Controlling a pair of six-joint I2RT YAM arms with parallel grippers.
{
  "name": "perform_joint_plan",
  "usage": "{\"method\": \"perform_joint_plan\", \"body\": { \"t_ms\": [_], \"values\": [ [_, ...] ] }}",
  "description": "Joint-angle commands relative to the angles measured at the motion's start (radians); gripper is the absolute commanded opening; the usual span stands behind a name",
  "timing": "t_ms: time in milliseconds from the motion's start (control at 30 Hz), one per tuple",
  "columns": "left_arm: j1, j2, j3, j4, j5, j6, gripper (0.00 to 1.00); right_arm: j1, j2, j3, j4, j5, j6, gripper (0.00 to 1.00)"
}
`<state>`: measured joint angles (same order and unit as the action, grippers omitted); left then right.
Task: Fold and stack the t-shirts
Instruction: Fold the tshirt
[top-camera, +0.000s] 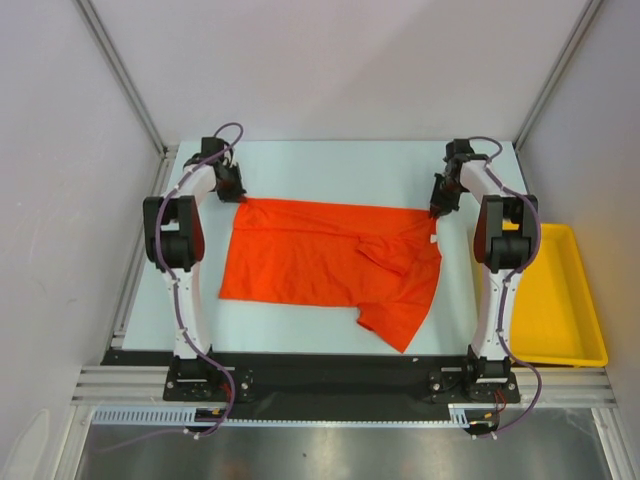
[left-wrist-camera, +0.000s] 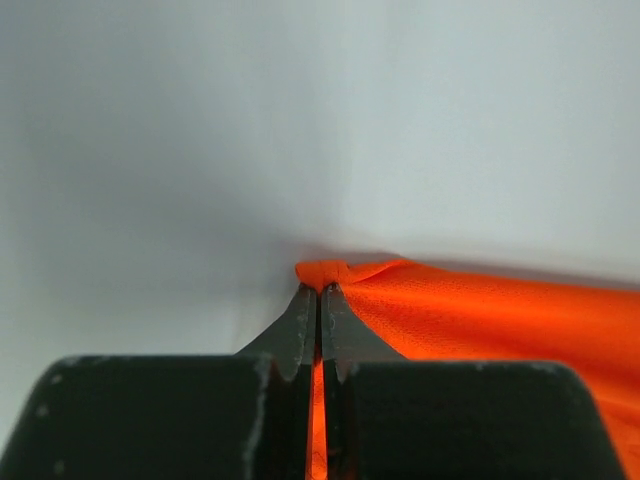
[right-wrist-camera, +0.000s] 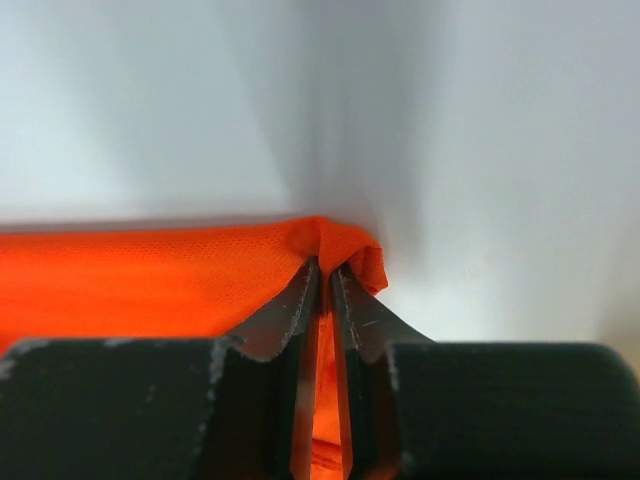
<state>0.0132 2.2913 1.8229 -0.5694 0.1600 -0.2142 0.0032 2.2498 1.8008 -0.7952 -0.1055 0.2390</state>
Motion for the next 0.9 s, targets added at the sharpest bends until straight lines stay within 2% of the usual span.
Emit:
{"method": "perform_joint_plan", "body": {
  "t_ms": [0,67,100,133,167,200,233,267,300,333,400,467,533,600,667,733,800,867],
  "values": [
    [0.040,0.039,0.055,0.037,-0.045,-0.027,0.01,0.040,0.089,0.110,0.059,0.001,0.020,0.15],
    [0.042,0.045,0.061,0.034,-0.056,-0.034,0.08,0.044,0.140,0.207,0.024,-0.008,0.032,0.22],
    [0.044,0.045,0.073,0.026,-0.060,-0.036,0.14,0.044,0.152,0.242,0.008,-0.013,0.042,0.30],
    [0.044,0.039,0.076,0.016,-0.083,-0.039,0.35,0.047,0.171,0.294,-0.024,-0.013,0.043,0.37],
    [0.044,0.030,0.076,0.008,-0.083,-0.043,0.36,0.049,0.174,0.324,-0.045,-0.013,0.043,0.37],
    [0.045,0.014,0.072,0.005,-0.120,-0.048,0.50,0.052,0.174,0.347,-0.071,-0.008,0.057,0.47],
    [0.044,-0.018,0.073,-0.004,-0.144,-0.048,0.57,0.052,0.171,0.367,-0.100,0.022,0.063,0.52],
    [0.044,-0.042,0.072,-0.024,-0.161,-0.048,0.69,0.057,0.148,0.383,-0.154,0.044,0.069,0.56],
    [0.042,-0.064,0.066,-0.030,-0.209,-0.048,0.76,0.060,0.125,0.382,-0.171,0.064,0.075,0.65],
    [0.042,-0.085,0.059,-0.040,-0.265,-0.047,0.80,0.061,0.099,0.365,-0.183,0.099,0.083,0.69],
    [0.041,-0.176,0.009,-0.058,-0.331,-0.053,0.79,0.063,-0.002,0.271,-0.191,0.136,0.095,0.76],
    [0.039,-0.299,-0.060,-0.040,-0.369,-0.071,0.78,0.063,-0.085,0.197,-0.181,0.181,0.109,0.77],
    [0.039,-0.404,-0.206,-0.008,-0.358,-0.092,0.75,0.069,-0.217,0.062,-0.159,0.199,0.092,0.78],
    [0.039,-0.558,-0.387,0.046,-0.320,-0.149,0.71,0.089,-0.300,-0.029,-0.137,0.193,0.072,0.78],
    [0.039,-0.653,-0.506,0.078,-0.234,-0.235,0.68,0.115,-0.415,-0.159,-0.145,0.162,0.045,0.77],
    [0.033,-0.775,-0.684,0.097,-0.182,-0.298,0.62,0.162,-0.539,-0.280,-0.130,0.116,0.036,0.75],
    [0.025,-0.858,-0.877,0.160,-0.116,-0.385,0.59,0.188,-0.637,-0.472,-0.093,0.031,0.052,0.72],
    [0.016,-0.978,-0.979,0.203,-0.099,-0.437,0.58,0.201,-0.769,-0.660,-0.049,-0.028,0.080,0.68]
  ]
}}
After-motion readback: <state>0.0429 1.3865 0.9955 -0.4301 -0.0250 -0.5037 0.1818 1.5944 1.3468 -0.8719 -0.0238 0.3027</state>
